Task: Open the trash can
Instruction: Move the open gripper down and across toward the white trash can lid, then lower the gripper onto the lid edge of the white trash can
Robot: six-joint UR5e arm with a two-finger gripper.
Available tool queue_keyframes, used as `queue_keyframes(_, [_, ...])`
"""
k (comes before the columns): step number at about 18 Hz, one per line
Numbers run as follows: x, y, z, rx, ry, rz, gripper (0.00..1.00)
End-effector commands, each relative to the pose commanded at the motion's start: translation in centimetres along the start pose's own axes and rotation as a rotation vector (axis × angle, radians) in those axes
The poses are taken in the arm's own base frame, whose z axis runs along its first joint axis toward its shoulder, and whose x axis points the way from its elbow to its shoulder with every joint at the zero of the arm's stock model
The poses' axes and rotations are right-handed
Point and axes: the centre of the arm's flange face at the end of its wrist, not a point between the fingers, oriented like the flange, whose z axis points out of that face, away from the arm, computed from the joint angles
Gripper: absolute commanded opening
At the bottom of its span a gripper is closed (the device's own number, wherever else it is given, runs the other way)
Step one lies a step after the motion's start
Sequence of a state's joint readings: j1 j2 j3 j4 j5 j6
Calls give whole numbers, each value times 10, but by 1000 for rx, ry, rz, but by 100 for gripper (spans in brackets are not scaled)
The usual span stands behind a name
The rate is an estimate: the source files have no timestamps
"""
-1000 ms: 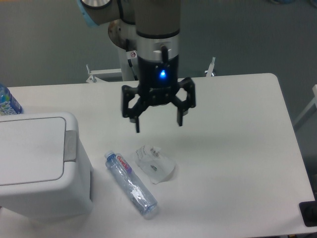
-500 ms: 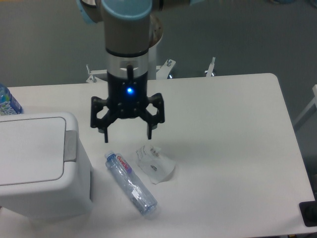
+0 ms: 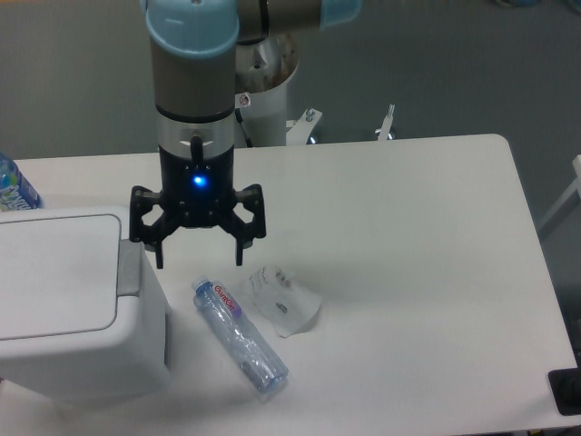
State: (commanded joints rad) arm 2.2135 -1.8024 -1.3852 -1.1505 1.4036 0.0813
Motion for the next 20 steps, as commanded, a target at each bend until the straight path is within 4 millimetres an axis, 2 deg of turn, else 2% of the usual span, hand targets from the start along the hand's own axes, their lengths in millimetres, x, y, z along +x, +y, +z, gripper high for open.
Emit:
queue_keyframes(9, [11,5,8,-18,7,14,100])
queue_keyframes(20, [13,5,11,-23,9,16,100])
